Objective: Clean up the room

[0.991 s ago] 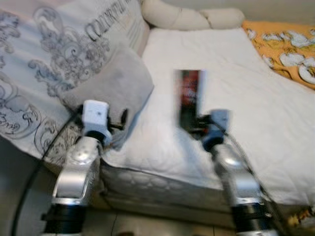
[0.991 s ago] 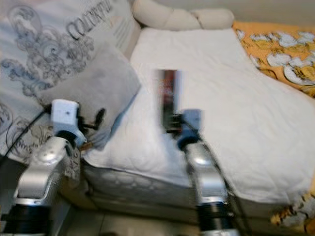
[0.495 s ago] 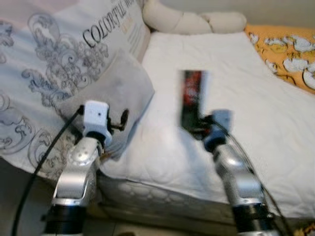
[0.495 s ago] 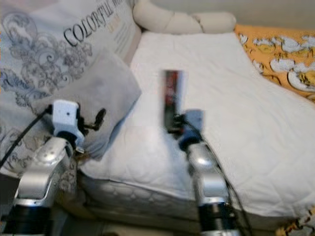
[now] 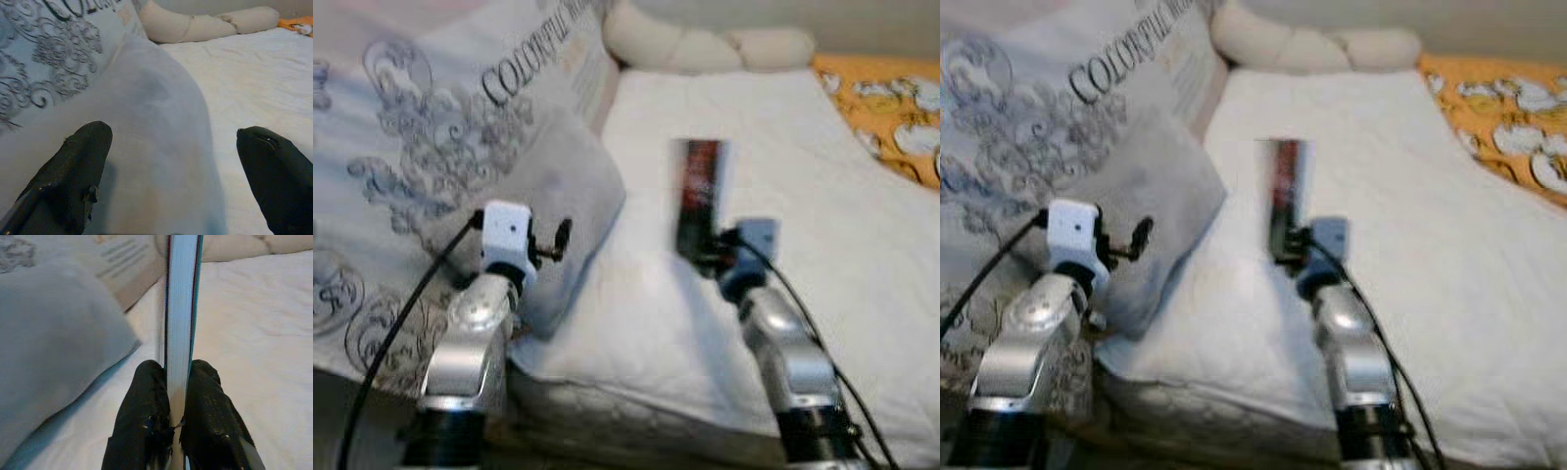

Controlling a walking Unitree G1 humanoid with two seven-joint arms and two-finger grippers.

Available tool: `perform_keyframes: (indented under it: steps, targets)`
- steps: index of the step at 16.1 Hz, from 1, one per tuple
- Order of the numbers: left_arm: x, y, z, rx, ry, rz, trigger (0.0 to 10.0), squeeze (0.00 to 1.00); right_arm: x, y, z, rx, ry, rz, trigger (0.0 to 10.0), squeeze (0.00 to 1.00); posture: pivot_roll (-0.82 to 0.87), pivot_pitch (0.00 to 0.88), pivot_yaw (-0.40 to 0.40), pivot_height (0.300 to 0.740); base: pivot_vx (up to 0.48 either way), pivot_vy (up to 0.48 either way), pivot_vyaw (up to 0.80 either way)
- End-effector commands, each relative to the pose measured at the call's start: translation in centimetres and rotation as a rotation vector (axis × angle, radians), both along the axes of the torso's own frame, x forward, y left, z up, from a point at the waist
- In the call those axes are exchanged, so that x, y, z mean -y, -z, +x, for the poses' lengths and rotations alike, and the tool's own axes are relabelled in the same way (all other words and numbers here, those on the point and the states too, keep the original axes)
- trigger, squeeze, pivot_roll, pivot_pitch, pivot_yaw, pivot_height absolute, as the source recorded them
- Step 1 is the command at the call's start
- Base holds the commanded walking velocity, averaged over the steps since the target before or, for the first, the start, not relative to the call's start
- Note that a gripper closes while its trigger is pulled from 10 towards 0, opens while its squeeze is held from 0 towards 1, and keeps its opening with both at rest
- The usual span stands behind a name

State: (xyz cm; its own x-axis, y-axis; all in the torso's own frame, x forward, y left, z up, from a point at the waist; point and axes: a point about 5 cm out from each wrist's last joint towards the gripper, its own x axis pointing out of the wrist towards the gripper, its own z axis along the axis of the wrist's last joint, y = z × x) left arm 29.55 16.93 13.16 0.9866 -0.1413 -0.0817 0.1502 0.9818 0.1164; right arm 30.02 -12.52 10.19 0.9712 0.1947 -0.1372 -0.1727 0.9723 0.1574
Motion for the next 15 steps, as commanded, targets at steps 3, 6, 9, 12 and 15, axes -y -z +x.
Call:
perform_keyframes:
  steps: [3,6,9,12,15]
  targets:
    - [-0.6,-0.2,-0.2,-0.012,0.007,0.056,10.0,0.05,-1.3,-1.6,0.9,0.039,-0.058,0.036,10.0,0.0,-0.02,0.0,0.03,0.74,0.085,0.0,0.0]
    - [-0.3,0.1,-1.2,-0.068,0.161,0.126,10.0,0.04,-1.1,-1.1,2.9,-0.124,-0.111,0.157,10.0,0.0,-0.02,0.0,0.031,0.74,0.0,0.0,0.0]
    - [-0.2,0.1,-2.1,-0.132,0.31,0.144,10.0,0.05,-0.9,-0.9,4.6,-0.236,-0.155,0.287,10.0,0.0,-0.01,0.0,0.032,0.74,0.0,0.0,0.0]
    - [0.0,0.2,-3.0,-0.223,0.507,0.16,10.0,0.04,-0.5,0.6,5.2,-0.395,-0.269,0.337,10.0,0.0,0.01,0.0,0.034,0.74,0.0,0.0,0.0]
    - [0.4,0.1,-4.1,-0.313,0.678,0.15,10.0,0.04,-0.4,1.5,5.0,-0.516,-0.343,0.413,10.0,0.0,0.02,0.0,0.041,0.74,0.0,0.0,0.0]
